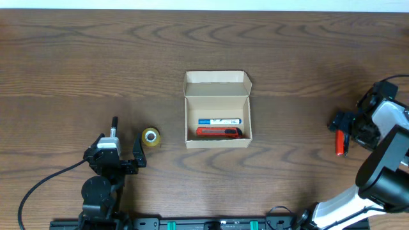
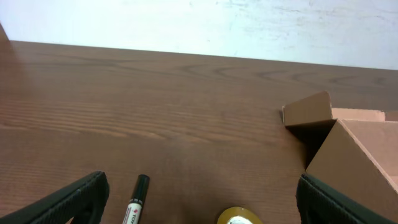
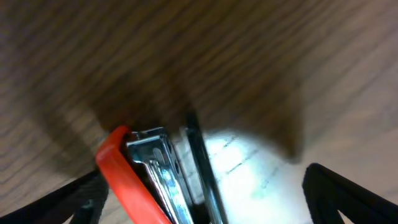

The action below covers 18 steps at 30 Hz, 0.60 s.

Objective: Pack container
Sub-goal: 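Move right gripper to red stapler and grasp it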

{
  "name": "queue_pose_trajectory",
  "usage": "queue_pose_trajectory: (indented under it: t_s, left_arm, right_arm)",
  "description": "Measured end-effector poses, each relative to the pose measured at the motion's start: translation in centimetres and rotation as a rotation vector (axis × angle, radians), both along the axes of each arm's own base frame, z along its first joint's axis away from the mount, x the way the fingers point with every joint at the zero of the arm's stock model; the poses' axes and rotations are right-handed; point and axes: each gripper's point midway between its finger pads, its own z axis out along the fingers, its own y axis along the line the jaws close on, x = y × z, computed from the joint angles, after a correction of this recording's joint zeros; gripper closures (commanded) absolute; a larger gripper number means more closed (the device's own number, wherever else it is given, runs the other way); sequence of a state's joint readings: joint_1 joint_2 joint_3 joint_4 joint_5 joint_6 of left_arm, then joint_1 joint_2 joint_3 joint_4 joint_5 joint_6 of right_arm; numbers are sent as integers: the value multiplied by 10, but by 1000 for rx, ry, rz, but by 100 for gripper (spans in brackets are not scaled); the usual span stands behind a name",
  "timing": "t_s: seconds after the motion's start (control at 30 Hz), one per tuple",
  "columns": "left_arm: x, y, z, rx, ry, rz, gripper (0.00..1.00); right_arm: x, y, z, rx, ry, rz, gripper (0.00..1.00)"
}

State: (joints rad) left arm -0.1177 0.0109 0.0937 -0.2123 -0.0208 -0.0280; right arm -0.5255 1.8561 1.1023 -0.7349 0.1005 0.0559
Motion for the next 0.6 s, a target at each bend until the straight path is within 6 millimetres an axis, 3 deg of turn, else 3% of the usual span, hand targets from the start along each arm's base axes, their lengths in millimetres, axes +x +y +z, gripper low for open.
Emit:
queue_pose_trajectory:
  t_s: [0.07, 0.27, 0.5, 0.6]
  left_arm:
    - [0, 0, 0, 0, 0, 0, 5]
    - [0, 0, 0, 0, 0, 0, 5]
    - [0, 0, 0, 0, 0, 0, 5]
    - [0, 0, 0, 0, 0, 0, 5]
  right_arm:
    - [1, 2, -1, 10, -5, 2, 8]
    - [3, 7, -2, 31, -11, 19, 48]
    - [8, 19, -3, 52, -12, 51, 78]
    - [10, 21, -2, 54, -15, 59, 99]
